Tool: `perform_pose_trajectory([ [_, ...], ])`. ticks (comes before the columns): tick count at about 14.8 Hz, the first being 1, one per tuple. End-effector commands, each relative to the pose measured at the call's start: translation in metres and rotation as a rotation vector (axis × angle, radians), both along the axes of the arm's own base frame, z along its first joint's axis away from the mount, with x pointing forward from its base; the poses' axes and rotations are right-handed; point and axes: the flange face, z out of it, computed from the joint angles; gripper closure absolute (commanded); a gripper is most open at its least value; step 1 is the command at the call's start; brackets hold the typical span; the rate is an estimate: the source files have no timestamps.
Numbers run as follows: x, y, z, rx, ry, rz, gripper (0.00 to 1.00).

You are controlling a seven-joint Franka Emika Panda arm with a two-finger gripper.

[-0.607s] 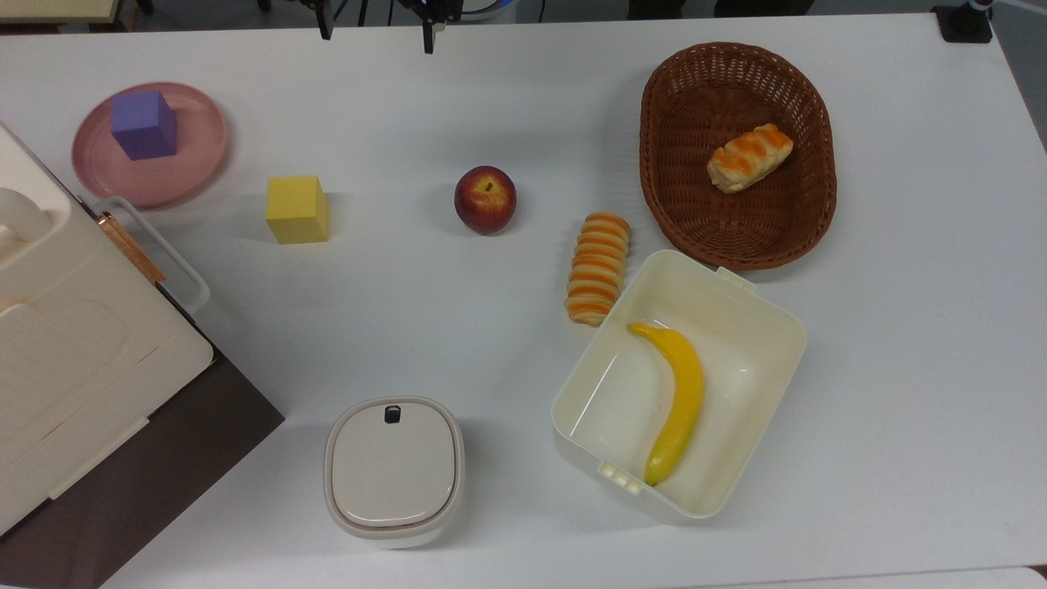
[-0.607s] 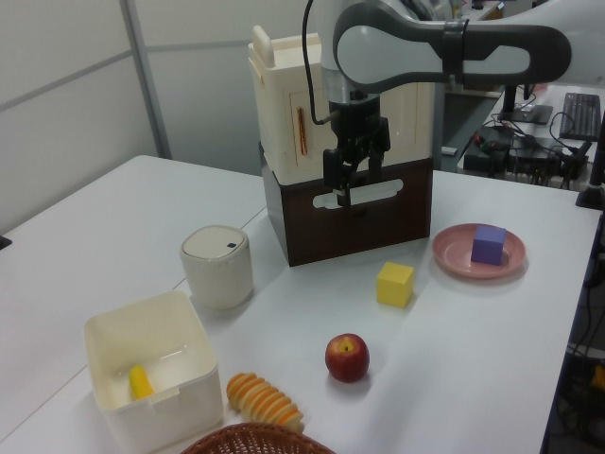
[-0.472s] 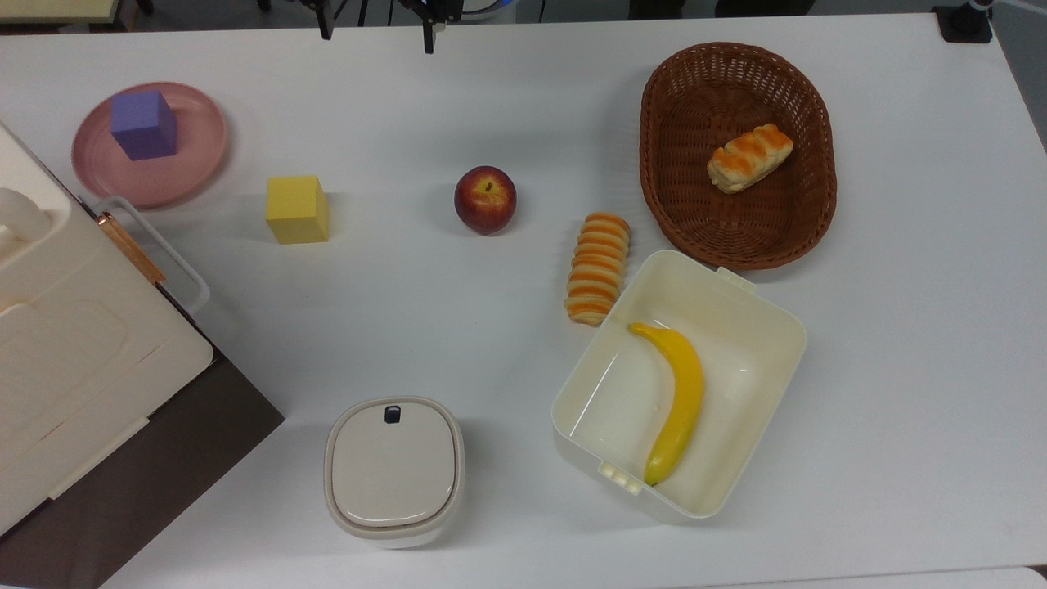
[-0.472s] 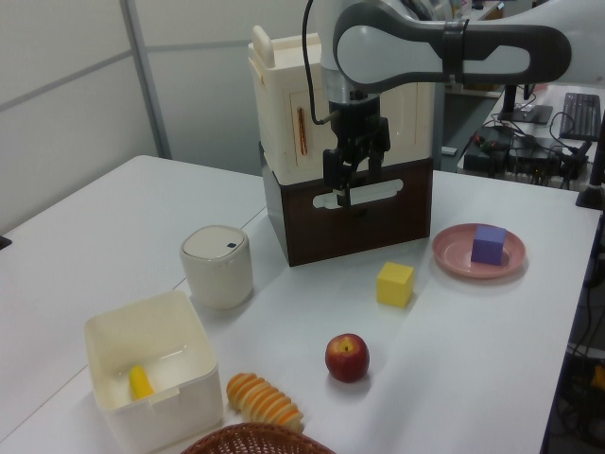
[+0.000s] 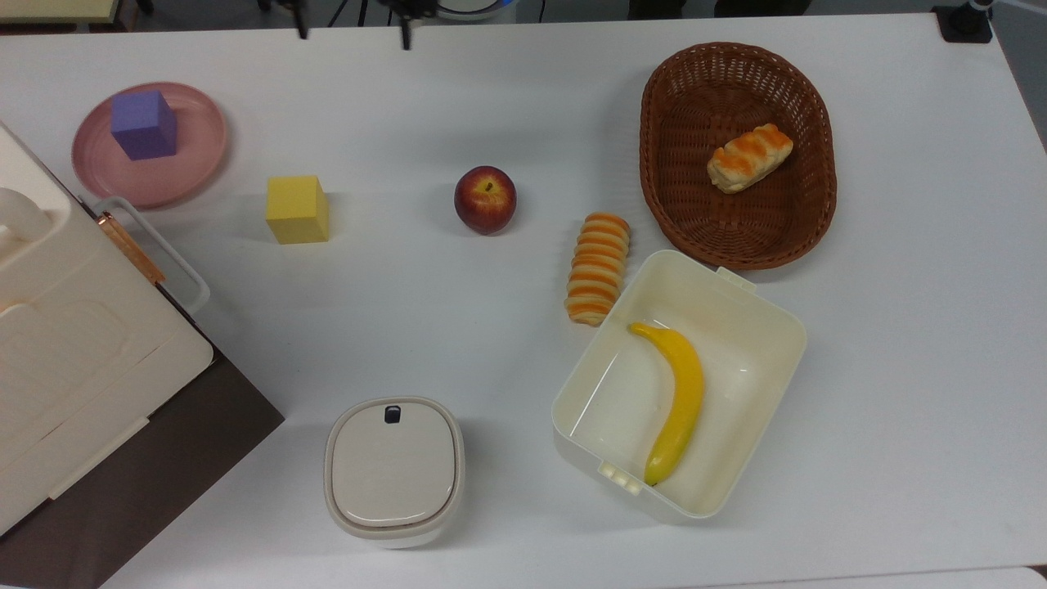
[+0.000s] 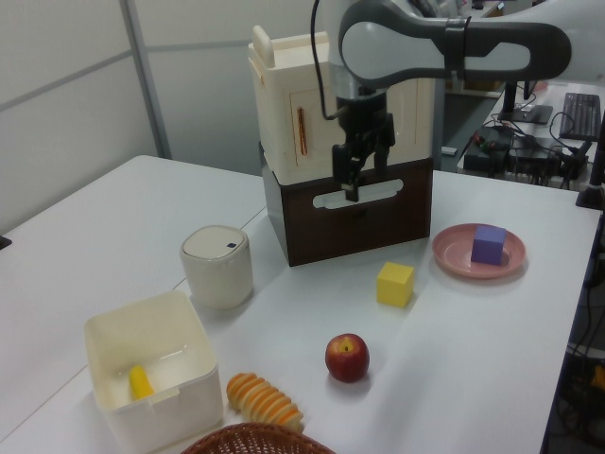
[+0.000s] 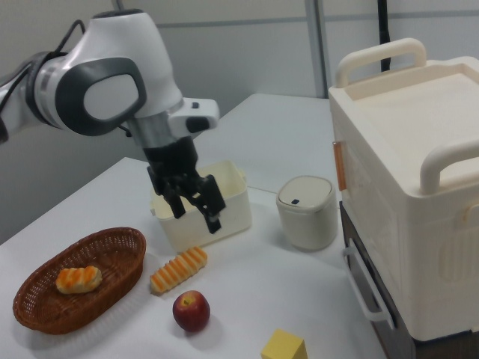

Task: Put the purple cube on the table
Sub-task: 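Move the gripper from above the cream box toward the pink plate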

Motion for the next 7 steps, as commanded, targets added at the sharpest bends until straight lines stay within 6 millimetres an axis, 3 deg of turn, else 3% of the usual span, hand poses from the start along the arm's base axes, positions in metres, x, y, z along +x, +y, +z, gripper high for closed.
perform_pose_trajectory([
  [1,-0.019,-0.076,-0.002,0.020,0.017,0.063,0.00],
  [4,-0.041,-0.163,-0.020,0.035,0.051,0.075,0.00],
  [6,-0.064,-0.231,-0.050,0.069,0.092,0.164,0.00],
  [7,-0.075,-0.255,-0.072,0.090,0.113,0.209,0.00],
])
